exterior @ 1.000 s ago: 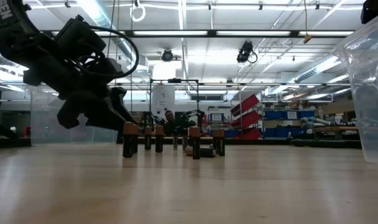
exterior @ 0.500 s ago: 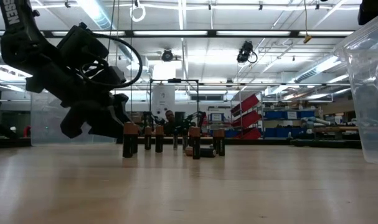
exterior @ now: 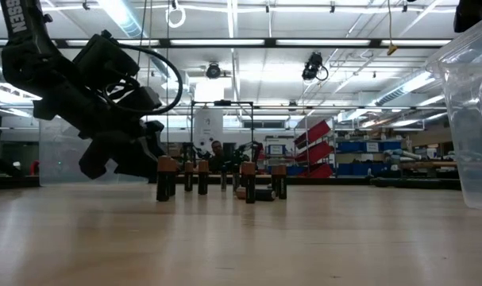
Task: Sort batteries
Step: Put the black and silver battery into the bottom transparent bin
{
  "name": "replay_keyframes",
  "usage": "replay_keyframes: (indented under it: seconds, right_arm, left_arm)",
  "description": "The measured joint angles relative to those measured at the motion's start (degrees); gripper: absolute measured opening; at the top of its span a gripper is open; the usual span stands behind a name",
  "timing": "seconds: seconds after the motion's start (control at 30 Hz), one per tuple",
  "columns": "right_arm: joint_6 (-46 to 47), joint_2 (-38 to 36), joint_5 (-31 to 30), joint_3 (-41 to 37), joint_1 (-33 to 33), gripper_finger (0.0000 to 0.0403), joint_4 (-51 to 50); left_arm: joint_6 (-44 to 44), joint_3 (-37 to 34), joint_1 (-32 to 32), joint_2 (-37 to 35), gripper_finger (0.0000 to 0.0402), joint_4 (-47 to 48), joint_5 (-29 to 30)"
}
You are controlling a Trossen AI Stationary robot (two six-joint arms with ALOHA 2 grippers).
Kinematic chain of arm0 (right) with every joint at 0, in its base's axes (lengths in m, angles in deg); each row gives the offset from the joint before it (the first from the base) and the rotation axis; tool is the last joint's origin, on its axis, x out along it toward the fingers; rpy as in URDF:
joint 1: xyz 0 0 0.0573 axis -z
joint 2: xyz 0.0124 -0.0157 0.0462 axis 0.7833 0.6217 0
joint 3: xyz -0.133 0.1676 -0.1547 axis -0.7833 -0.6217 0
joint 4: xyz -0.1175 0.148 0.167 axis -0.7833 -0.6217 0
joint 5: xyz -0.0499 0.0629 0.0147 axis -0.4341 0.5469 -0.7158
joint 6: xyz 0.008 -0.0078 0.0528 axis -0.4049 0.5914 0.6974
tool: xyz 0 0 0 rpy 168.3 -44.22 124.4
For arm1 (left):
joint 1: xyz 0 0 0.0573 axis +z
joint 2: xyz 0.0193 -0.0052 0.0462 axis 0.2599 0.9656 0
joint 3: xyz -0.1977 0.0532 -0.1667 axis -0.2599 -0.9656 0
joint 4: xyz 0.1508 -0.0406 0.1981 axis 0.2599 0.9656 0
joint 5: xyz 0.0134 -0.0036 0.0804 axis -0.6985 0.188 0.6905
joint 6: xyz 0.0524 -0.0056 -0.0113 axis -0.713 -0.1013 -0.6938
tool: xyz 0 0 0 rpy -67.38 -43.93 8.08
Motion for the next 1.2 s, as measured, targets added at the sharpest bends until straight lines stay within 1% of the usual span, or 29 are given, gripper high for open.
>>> replay_keyframes:
  seconds: [0.17, 0.27, 0.5, 0.67, 0.8, 1.03, 1.2]
  right_arm:
    - [-0.04, 0.00, 0.00, 0.00, 0.00, 0.0087, 0.00]
    - [-0.06, 0.00, 0.00, 0.00, 0.00, 0.0087, 0.00]
    - [-0.04, 0.00, -0.03, 0.00, 0.00, 0.0087, 0.00]
    - [-0.04, 0.00, -1.36, 0.00, -0.02, 0.0087, 0.00]
    - [-0.17, 0.00, -1.52, 0.00, -0.02, 0.0087, 0.00]
    - [-0.52, 0.00, -1.55, 0.00, -0.02, 0.0087, 0.00]
    - [-1.88, 0.00, -3.62, 0.00, -0.02, 0.0087, 0.12]
  left_arm:
    - [0.00, 0.00, 0.00, 0.00, 0.0161, 0.04, 0.84]
    - [0.00, 0.00, 0.00, 0.00, 0.0150, 0.04, 1.01]
    - [0.00, 0.00, 0.00, 0.00, 0.0097, 0.06, 1.37]
    - [0.00, 0.00, 0.00, 0.00, 0.0056, 0.06, 2.40]
    - [0.06, 0.00, 0.02, -0.02, 0.0032, 0.06, 2.50]
    - [2.02, 0.00, 0.00, -0.12, 0.0026, 0.20, 3.68]
    - [2.82, -0.02, -0.09, -3.02, 0.0026, 2.67, 3.87]
